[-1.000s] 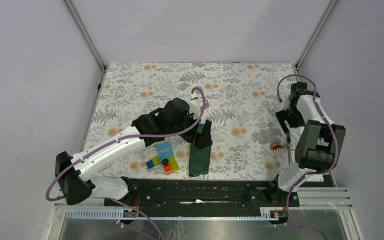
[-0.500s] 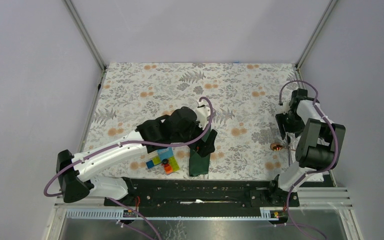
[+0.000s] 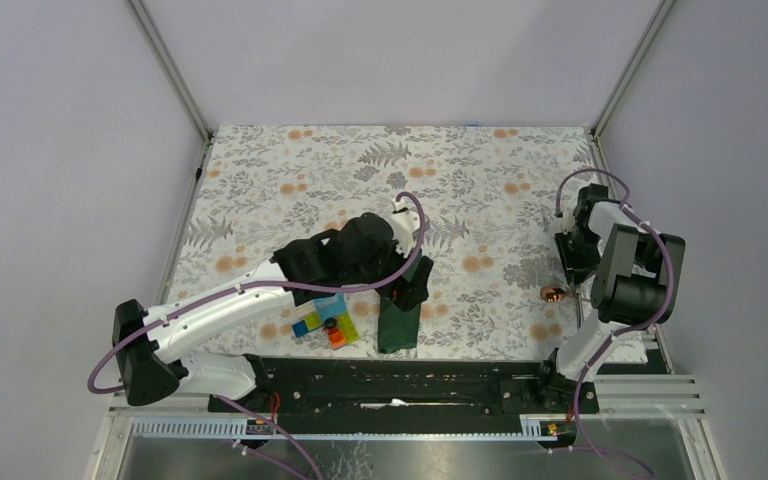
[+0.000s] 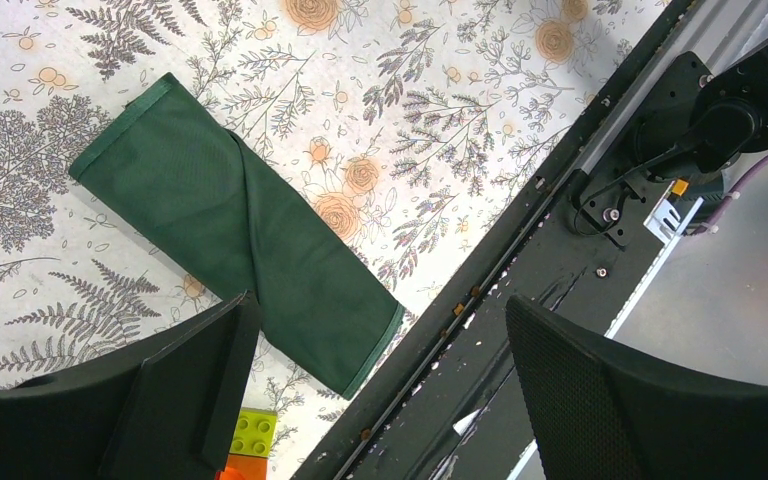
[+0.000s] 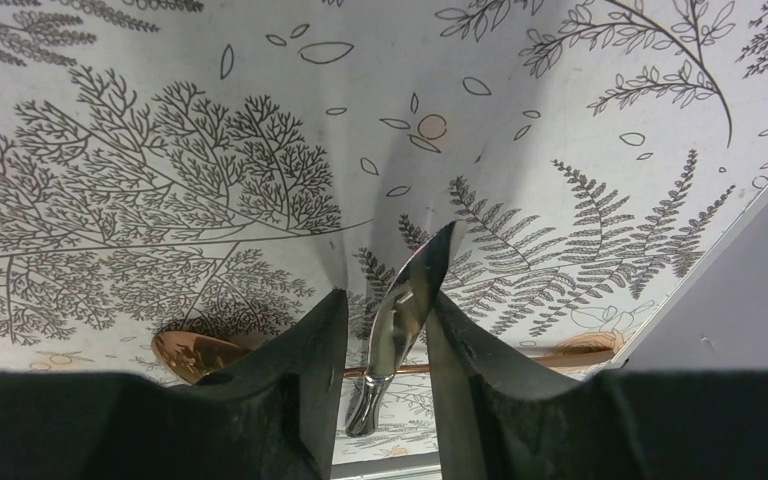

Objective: Fold the napkin into a case and place the utensils inside
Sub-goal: Pick up the knife from the corner of the board.

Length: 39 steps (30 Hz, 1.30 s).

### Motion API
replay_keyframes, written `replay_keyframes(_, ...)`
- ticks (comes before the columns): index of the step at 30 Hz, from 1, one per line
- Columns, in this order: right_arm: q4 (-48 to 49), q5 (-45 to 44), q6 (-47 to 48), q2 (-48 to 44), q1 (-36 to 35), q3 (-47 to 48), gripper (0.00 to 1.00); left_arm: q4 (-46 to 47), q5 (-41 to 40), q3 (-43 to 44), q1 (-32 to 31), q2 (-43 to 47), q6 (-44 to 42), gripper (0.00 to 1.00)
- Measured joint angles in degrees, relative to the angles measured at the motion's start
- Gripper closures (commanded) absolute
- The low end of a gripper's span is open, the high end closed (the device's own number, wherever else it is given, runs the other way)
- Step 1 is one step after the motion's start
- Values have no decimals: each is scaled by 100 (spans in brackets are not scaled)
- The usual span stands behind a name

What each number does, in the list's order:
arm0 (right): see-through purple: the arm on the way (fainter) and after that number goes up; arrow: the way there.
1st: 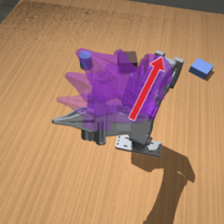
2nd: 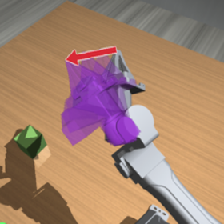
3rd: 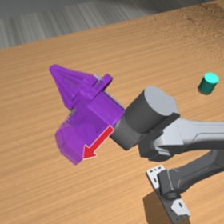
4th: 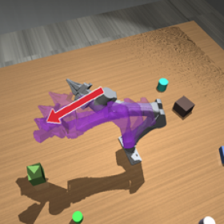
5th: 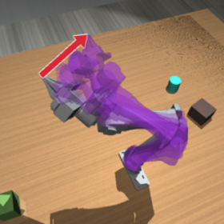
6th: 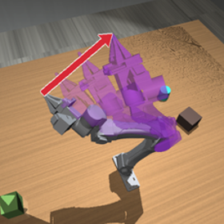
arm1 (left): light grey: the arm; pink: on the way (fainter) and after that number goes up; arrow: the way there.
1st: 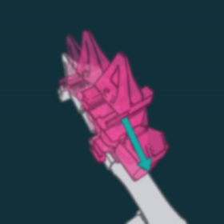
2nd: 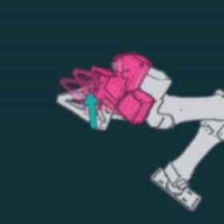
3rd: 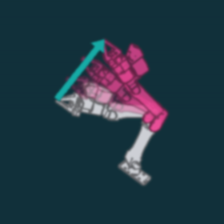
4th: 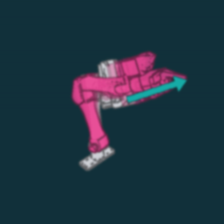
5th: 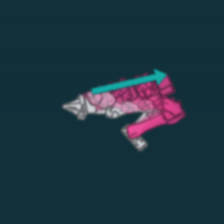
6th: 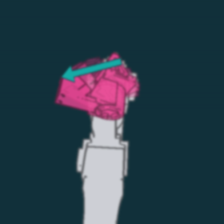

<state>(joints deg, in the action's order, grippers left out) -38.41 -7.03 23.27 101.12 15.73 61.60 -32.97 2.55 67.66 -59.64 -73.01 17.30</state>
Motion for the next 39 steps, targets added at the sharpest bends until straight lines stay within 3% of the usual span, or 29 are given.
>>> replay_keyframes(7, 103, -90, -22, 35, 4, -42, 61, -2, -2, 0, 0, 0, -22, 1)
replay_keyframes(13, 146, -111, -63, 28, 9, -105, 75, -4, -4, 0, 0, 0, -39, 1)
replay_keyframes(21, 205, -262, -109, -101, 11, -251, 76, -9, -4, 0, 0, 0, -39, 1)
replay_keyframes(28, 155, -450, -433, -815, 15, -411, 79, -9, 4, 0, 0, 0, -39, 1)
replay_keyframes(31, -48, -616, -802, -925, 15, -61, 90, -7, 44, -4, 0, 0, -37, 1)
replay_keyframes(39, -977, -549, -2098, -573, -120, 1862, 89, 4, 208, -31, 96, -7, -33, 1)
